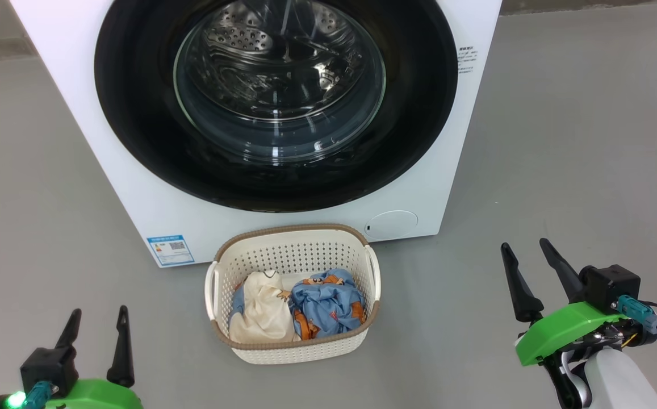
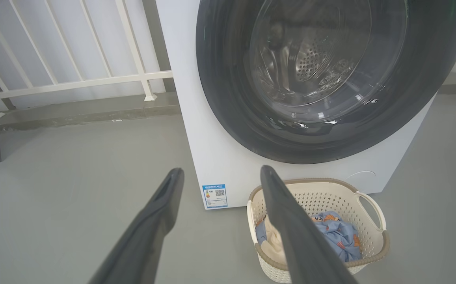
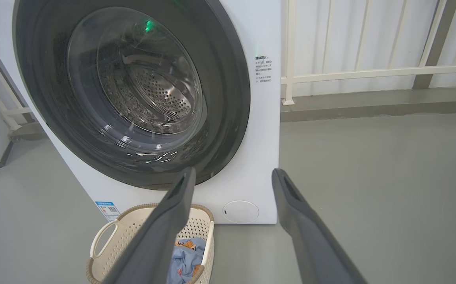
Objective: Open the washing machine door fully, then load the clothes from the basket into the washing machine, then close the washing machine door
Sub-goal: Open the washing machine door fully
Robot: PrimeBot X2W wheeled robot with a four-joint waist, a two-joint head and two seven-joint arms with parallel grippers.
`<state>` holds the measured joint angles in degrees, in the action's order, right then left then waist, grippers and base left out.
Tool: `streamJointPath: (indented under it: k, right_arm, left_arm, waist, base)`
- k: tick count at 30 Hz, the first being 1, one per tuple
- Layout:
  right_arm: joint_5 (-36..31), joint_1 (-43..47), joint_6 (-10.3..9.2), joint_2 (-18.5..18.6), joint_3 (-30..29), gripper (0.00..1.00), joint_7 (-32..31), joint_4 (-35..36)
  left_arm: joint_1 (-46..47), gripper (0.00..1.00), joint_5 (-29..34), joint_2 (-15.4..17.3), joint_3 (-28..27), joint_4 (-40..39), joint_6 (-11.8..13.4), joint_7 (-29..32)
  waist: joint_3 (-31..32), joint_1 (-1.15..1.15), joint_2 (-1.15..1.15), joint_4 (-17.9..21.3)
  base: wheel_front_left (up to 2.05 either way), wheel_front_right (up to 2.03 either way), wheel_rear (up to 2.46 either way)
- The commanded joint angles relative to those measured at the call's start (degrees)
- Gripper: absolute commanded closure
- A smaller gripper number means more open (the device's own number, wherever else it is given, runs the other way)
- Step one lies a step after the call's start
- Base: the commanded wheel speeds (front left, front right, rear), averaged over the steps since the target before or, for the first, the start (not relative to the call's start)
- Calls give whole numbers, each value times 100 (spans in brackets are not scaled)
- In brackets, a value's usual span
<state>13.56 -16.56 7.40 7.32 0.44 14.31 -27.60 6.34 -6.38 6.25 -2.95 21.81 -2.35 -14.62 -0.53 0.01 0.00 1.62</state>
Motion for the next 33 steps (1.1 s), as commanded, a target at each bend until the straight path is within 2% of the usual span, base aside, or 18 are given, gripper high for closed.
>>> streamJointPath:
  k: [1,20,33]
  right_arm:
    - [42,-183,9,26,142,0,69,151]
    - [-57,-217,9,84,190,0,69,211]
    - [-53,-239,9,103,147,0,69,261]
  left_arm:
    - [291,0,-24,110,-216,-77,-27,-38]
    - [403,0,191,126,-149,-52,-80,-38]
    - [527,0,193,170,-167,-11,-128,-38]
  waist:
    - [0,-1,0,-3]
    - [-99,-1,0,-19]
    - [-260,-1,0,-13]
  base:
    - [0,0,0]
    - [4,4,-8]
    - [84,84,-168]
